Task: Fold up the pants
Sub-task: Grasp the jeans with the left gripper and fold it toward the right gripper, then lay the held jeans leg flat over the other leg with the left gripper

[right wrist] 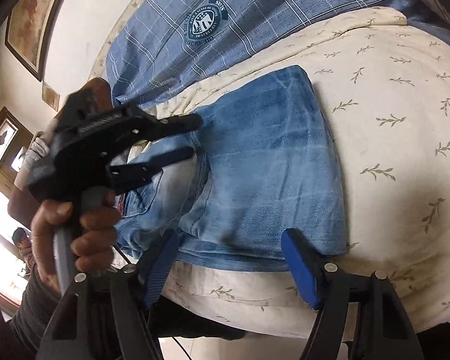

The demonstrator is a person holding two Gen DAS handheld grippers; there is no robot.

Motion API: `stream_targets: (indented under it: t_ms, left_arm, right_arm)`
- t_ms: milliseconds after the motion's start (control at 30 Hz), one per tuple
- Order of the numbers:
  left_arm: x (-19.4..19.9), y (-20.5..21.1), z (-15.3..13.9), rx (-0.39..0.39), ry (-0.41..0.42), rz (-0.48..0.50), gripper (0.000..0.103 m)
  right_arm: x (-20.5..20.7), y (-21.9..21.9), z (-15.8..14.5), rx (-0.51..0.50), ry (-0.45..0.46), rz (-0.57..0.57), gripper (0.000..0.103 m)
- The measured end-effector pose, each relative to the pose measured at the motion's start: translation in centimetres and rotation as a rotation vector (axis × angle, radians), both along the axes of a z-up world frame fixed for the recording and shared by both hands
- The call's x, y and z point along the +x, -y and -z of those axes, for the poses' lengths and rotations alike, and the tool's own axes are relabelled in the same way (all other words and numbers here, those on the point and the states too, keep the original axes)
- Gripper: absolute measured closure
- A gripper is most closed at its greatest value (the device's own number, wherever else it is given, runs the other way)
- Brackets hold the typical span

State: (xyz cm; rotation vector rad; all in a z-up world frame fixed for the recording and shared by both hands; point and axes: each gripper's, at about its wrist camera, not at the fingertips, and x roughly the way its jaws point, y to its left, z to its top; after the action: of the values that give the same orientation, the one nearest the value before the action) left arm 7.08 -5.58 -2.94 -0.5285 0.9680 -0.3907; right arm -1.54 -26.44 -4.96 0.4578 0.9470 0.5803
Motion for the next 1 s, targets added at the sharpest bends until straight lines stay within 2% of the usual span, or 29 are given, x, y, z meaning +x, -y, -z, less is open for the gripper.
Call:
stream_targets:
  t_ms: [67,133,233,267,333,367,433,500,633,700,733,767,800,833,867,1000]
  left_arm:
    - [-0.3,0.3,-0.3,0.053,0.031,-0.009,0.051]
    - [0.4,0.7,0.6,0.081,0.002,0.005,0.051]
    - [1.1,0.8,2.0,0.072,-0.038,-0.003,0.052]
    - [1.0,0.9,2.0,0.069,-0.027,0.001,0.055]
    - [0.8,1.2,1.6,0.076,-0.006,0.019,0.074]
    - [0.9,1.3,1.6,0.083,-0.004,0.024,0.076]
    - [1.1,1.5,1.8,0.092,-0.019,0.021,0.087]
    - [1.5,2.0,1.9,0.123,-0.027,0.017,0.091]
    - [0.1,3.2,0.2,0.275,0.018,-0.022,0.092]
    - [-1.3,4.3,-0.8,0.399,0.062,-0.045,0.092]
    - [-1.3,4.6,-0.6,0.436,0.059,-0.048,0.091]
    - [-0.6,5.1,0.7,0.478,0.02,-0.031,0.09]
    - [0.4,5.1,2.1,0.47,-0.046,-0.011,0.086]
    - [1.3,4.6,3.1,0.424,-0.081,-0.003,0.084]
    - [1.6,4.1,3.0,0.393,-0.052,-0.007,0.084]
    - [1.8,2.8,2.5,0.31,-0.094,0.015,0.082]
  right_arm:
    - [0.1,0.3,0.2,0.019,-0.004,0.002,0.029]
    - [0.3,0.2,0.3,0.019,-0.003,0.004,0.029]
    - [0.3,-0.3,0.3,0.004,0.005,-0.001,0.029]
    - [0.2,-0.2,0.3,0.007,0.005,-0.001,0.029]
    - [0.0,0.0,0.3,0.015,0.004,-0.003,0.029]
    - [0.1,0.0,0.3,0.018,0.004,-0.004,0.029]
    - [0.1,0.0,0.4,0.014,0.004,-0.004,0.029]
    - [0.1,-0.2,0.3,0.006,0.008,-0.008,0.029]
    - [0.0,0.0,0.1,0.008,0.008,-0.01,0.031]
    - [-0.1,0.0,-0.2,0.014,0.013,-0.016,0.029]
    - [-0.1,0.0,-0.2,0.012,0.015,-0.021,0.029]
    - [-0.2,-0.1,-0.2,0.006,0.014,-0.024,0.029]
    - [-0.2,-0.2,-0.2,0.001,0.012,-0.023,0.029]
    - [-0.2,-0.2,-0.3,-0.001,0.012,-0.024,0.029]
    - [-0.4,0.0,-0.6,0.009,0.018,-0.024,0.029]
    - [-0.6,1.2,-1.5,0.058,0.039,-0.003,0.029]
